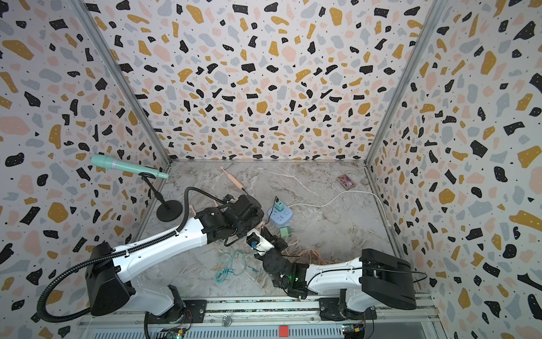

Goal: Charge the electric toothbrush
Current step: Insert the charging cable into the plug.

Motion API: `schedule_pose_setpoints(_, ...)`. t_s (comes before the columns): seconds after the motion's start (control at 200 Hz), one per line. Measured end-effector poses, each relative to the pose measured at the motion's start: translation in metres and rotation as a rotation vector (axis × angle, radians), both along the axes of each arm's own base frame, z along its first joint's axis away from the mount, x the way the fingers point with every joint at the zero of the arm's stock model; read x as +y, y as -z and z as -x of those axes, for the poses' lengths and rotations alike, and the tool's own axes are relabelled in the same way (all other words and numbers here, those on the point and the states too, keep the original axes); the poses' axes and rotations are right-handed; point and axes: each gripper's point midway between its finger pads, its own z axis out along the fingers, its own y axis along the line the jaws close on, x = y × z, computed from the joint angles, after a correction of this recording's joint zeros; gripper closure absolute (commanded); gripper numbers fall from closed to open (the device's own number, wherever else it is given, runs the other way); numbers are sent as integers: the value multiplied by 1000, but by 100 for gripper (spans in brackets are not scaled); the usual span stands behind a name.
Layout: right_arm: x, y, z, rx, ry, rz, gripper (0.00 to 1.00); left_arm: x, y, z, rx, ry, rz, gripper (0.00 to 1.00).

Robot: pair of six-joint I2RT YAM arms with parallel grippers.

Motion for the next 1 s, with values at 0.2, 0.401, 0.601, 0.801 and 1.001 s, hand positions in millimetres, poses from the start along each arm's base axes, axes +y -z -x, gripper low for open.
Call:
schedule_pose_setpoints(0.2,-1,-2,-2,6,-9,-14,100,0,-2,-2,-10,-8,4,100)
schedule_pose_setpoints(0.401,-4,-11,8,24,-64,-66,100,-4,-7,5,-8,11,26,100)
schedule_pose_setpoints(0.601,2,-14,32,36,-125,-103,94,-3,3,23,67,57,-1,100)
schedule_pose_setpoints(0.801,1,-15,45,78,-140,-179,72,-8,12,47,161,124,-2,100)
schedule_pose_setpoints(1.001,-5,-23,63,119,-156,-248,52,-9,16,62,218,161,-3,100)
